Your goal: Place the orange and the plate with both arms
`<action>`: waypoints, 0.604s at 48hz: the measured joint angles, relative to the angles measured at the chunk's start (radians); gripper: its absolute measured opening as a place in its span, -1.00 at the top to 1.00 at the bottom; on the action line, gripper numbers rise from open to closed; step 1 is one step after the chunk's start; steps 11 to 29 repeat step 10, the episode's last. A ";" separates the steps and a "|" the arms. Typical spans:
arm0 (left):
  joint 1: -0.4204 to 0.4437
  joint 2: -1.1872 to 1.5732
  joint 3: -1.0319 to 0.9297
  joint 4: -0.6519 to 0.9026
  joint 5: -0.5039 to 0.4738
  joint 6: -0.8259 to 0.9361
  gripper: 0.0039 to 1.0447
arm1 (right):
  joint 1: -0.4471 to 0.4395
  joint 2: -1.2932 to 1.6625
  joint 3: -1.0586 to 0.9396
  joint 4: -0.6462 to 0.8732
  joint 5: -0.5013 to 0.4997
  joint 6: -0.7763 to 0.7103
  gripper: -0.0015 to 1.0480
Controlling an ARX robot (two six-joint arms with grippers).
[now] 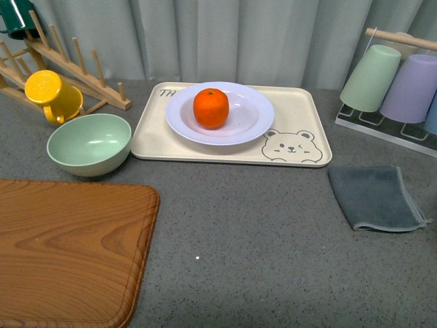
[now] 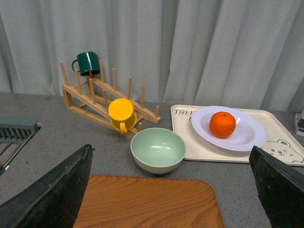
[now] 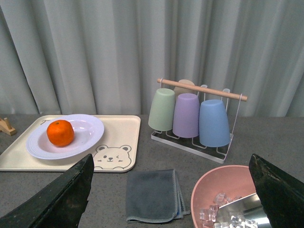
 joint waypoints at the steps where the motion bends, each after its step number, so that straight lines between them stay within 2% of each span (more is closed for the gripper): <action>1: 0.000 0.000 0.000 0.000 0.000 0.000 -0.88 | 0.000 0.000 0.000 0.000 0.000 0.000 -0.83; 29: 0.000 0.000 0.000 0.000 0.000 0.000 -0.88 | 0.000 0.000 0.000 0.000 0.000 0.000 -0.83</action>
